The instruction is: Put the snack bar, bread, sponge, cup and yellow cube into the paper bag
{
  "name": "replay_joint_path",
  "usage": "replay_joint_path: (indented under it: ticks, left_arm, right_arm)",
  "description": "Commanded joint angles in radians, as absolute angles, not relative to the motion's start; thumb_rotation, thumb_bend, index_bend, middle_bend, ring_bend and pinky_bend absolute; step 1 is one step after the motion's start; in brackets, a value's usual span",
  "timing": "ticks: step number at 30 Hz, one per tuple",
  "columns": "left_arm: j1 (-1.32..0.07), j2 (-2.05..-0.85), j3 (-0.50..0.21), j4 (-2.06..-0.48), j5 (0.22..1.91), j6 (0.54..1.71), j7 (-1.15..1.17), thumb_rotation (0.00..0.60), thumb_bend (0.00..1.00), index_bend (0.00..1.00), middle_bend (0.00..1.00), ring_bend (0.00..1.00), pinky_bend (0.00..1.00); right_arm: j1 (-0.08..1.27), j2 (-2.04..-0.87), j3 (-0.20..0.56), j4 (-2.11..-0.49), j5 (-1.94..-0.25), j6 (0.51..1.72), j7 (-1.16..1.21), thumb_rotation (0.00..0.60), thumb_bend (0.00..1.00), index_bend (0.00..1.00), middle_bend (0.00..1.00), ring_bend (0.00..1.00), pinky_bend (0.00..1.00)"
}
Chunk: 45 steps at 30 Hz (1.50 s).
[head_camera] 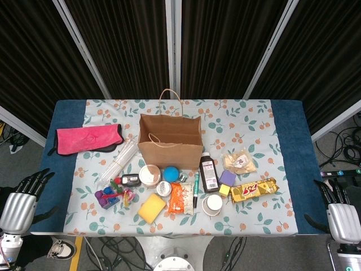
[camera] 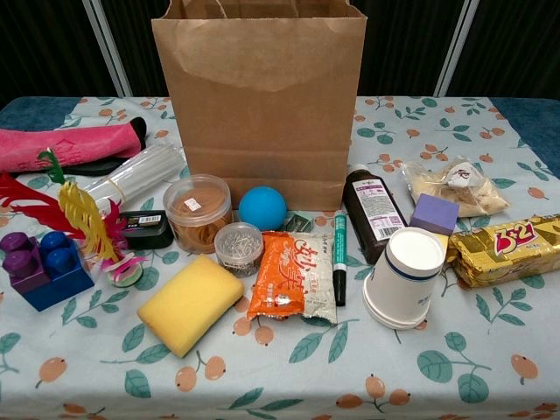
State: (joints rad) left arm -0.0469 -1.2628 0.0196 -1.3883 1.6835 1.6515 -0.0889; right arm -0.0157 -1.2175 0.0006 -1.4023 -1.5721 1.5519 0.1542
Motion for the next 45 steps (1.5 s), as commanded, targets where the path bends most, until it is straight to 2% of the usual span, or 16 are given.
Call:
replay_joint_path:
  ticks: [1, 8, 14, 24, 36, 45]
  left_arm:
    - [-0.045, -1.26, 0.025, -1.395, 1.683, 1.647, -0.087, 0.6, 0.16, 0.2, 0.23, 0.18, 0.22]
    - [-0.036, -1.253, 0.036, -1.408, 1.692, 1.655, -0.088, 0.6, 0.16, 0.2, 0.23, 0.18, 0.22]
    - [-0.047, -1.255, 0.025, -1.398, 1.684, 1.646, -0.114, 0.6, 0.16, 0.2, 0.23, 0.18, 0.22]
    - [-0.053, -1.287, 0.021, -1.356, 1.68, 1.644, -0.159, 0.6, 0.16, 0.2, 0.23, 0.18, 0.22]
    - [-0.062, -1.281, 0.009, -1.346, 1.667, 1.642, -0.185, 0.6, 0.16, 0.2, 0.23, 0.18, 0.22]
    - [-0.062, -1.288, 0.013, -1.331, 1.661, 1.633, -0.192, 0.6, 0.16, 0.2, 0.23, 0.18, 0.22]
  right_arm:
    - [-0.014, -1.217, -0.001, -1.405, -1.576, 1.549, 0.152, 0.6, 0.05, 0.09, 0.14, 0.0, 0.0]
    - [0.003, -1.198, -0.007, -1.425, -1.589, 1.523, 0.09, 0.6, 0.05, 0.09, 0.15, 0.0, 0.0]
    - [0.075, -1.185, 0.009, -1.457, -1.588, 1.422, -0.044, 0.6, 0.05, 0.13, 0.19, 0.0, 0.0]
    - [0.226, -1.28, 0.044, -1.44, -1.536, 1.201, -0.286, 0.6, 0.05, 0.14, 0.19, 0.0, 0.0]
    - [0.298, -1.401, 0.045, -1.387, -1.468, 1.097, -0.432, 0.6, 0.05, 0.21, 0.22, 0.03, 0.0]
    - [0.314, -1.456, 0.033, -1.345, -1.445, 1.086, -0.46, 0.6, 0.13, 0.38, 0.33, 0.14, 0.0]
